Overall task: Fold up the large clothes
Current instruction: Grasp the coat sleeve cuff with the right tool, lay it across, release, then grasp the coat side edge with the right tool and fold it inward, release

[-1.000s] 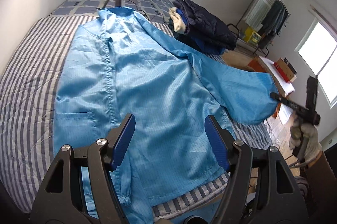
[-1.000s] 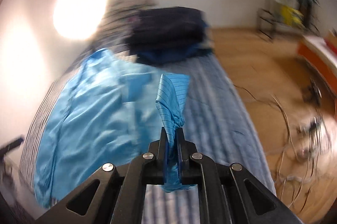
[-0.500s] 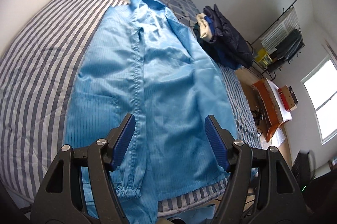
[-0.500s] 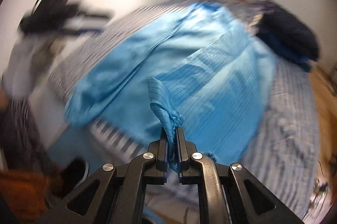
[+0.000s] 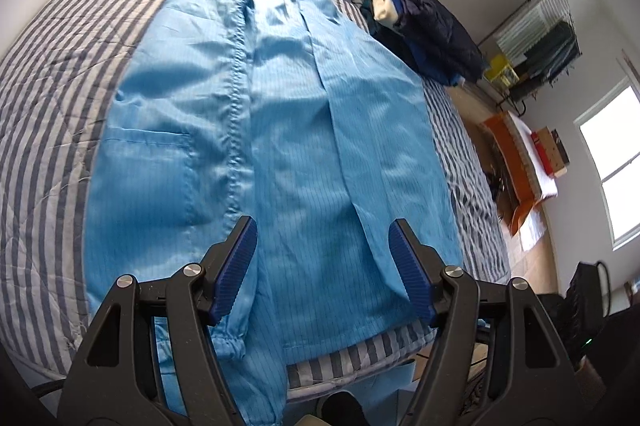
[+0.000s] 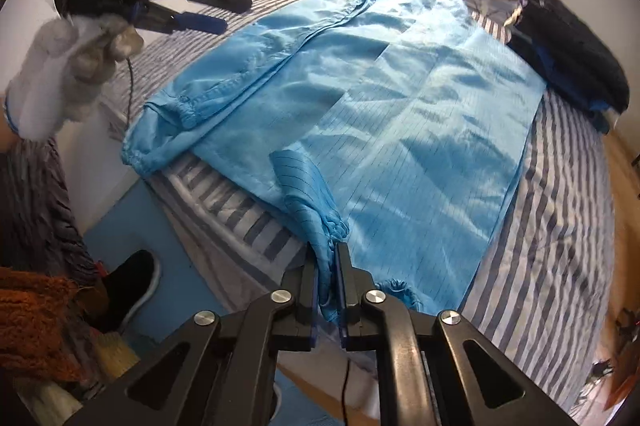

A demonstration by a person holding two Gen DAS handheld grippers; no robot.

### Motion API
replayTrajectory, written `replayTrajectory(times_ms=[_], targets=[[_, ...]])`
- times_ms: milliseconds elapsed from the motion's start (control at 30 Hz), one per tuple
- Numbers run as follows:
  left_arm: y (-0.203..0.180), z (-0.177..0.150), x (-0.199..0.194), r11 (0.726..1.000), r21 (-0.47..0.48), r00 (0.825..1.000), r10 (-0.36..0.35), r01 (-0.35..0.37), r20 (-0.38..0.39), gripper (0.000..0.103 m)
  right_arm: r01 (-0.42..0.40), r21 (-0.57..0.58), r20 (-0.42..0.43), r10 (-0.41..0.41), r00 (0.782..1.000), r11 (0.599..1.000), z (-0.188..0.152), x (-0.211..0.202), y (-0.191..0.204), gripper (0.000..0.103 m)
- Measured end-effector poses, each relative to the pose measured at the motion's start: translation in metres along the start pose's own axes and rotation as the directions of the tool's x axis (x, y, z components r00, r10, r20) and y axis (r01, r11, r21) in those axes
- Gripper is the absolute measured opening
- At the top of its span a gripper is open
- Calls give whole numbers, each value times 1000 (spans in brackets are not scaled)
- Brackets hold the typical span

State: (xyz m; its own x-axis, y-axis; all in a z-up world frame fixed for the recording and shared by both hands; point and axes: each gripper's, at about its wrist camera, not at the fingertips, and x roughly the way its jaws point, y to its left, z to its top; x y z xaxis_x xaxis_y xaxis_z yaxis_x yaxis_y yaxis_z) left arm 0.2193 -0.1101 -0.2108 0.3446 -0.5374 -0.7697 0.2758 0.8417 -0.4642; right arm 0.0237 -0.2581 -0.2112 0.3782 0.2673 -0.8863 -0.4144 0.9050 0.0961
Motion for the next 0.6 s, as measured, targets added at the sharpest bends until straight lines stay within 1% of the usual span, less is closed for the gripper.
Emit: replayTrajectory(times_ms=[33, 100, 167, 200, 233, 267, 300, 333, 367, 433, 467, 533, 600], targets=[[-3, -1, 2, 1000, 9, 1000, 1, -1, -4, 70, -21, 10, 8, 21, 1000, 1000, -1, -4, -2, 30], [-9, -4, 6, 1000, 30, 1000, -3, 3, -16, 70, -81, 57, 48, 79, 996, 995, -3, -14, -10, 33], [-15, -7, 9, 999, 51, 1000, -6, 7, -27, 70, -166, 150, 122, 148, 981, 975, -6, -26, -30, 41], [-19, -10, 12, 998, 67, 999, -3, 6, -34, 70, -186, 202, 159, 156, 975, 962, -7, -30, -42, 48], [-21, -12, 14, 997, 79, 999, -2, 5, -42, 70, -201, 255, 186, 155, 970, 946, -9, -32, -54, 48], [-24, -15, 17, 996, 89, 999, -2, 6, -53, 70, -210, 325, 202, 150, 968, 922, -11, -31, -69, 48], [-27, -19, 21, 995, 99, 998, -4, 11, -66, 70, -216, 391, 209, 142, 968, 895, -14, -27, -84, 46], [-29, -21, 24, 994, 108, 997, -5, 13, -79, 70, -215, 429, 213, 133, 968, 878, -16, -24, -93, 41], [-32, -24, 27, 993, 118, 996, -4, 15, -90, 70, -198, 473, 204, 112, 973, 859, -17, -18, -103, 39], [-39, -29, 33, 990, 143, 994, -6, 22, -107, 70, -181, 535, 191, 90, 977, 825, -19, -4, -119, 38], [-42, -32, 35, 988, 155, 993, -9, 26, -114, 70, -169, 573, 181, 77, 980, 802, -21, 3, -127, 38], [-51, -38, 43, 982, 187, 991, -10, 35, -133, 64, -143, 624, 161, 53, 986, 768, -22, 17, -140, 38], [-57, -43, 52, 978, 205, 987, -12, 45, -162, 55, -105, 649, 131, 26, 991, 753, -21, 29, -150, 40]])
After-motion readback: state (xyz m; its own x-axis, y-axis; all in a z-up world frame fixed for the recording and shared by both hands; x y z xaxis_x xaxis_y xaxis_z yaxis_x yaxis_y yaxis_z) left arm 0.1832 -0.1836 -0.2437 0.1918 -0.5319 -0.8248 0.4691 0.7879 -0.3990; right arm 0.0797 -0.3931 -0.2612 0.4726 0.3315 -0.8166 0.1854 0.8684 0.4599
